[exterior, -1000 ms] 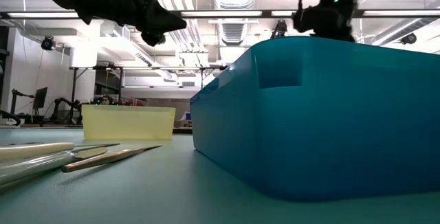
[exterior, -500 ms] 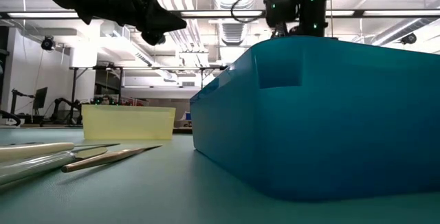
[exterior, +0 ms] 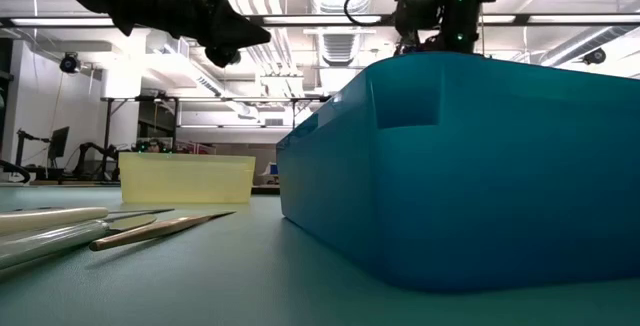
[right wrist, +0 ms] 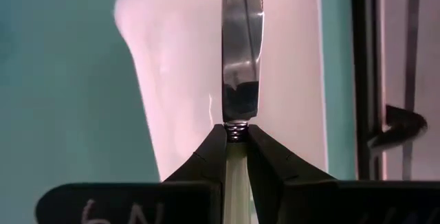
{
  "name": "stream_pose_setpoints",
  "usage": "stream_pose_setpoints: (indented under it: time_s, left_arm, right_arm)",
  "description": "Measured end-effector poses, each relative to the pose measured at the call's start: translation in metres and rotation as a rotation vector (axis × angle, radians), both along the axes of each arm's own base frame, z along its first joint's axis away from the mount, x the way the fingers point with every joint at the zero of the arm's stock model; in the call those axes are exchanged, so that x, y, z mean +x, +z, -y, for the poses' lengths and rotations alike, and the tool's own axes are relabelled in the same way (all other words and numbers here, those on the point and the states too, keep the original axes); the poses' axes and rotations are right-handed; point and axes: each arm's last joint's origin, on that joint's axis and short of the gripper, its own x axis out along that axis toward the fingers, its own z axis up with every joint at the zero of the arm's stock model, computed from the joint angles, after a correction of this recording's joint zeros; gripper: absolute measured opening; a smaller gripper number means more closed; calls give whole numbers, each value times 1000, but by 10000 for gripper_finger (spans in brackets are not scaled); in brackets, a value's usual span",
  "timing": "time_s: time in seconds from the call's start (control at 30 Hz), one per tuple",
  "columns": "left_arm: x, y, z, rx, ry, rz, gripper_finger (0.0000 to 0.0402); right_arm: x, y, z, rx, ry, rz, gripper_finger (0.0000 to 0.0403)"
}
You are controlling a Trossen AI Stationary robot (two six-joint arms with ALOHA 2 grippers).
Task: Sort silverware by color (type)
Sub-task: Put the bottom right green knife into the white bin
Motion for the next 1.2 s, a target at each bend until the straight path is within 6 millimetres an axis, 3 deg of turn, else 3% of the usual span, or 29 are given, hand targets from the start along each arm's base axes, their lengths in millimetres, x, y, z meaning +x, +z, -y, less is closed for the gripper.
stream_pose_setpoints:
  time_s: [0.67, 0.9, 1.2]
  left_arm:
    - [0, -2, 0, -26, 4, -16, 0]
    - [0, -2, 0, -26, 4, -16, 0]
    - [0, -2, 0, -26, 4, -15, 0]
  right_arm:
    - [-15, -49, -3, -39, -99, -62, 34]
    - [-14, -48, -2, -49, -112, -55, 94]
    - [-8, -33, 2, -77, -114, -1, 95]
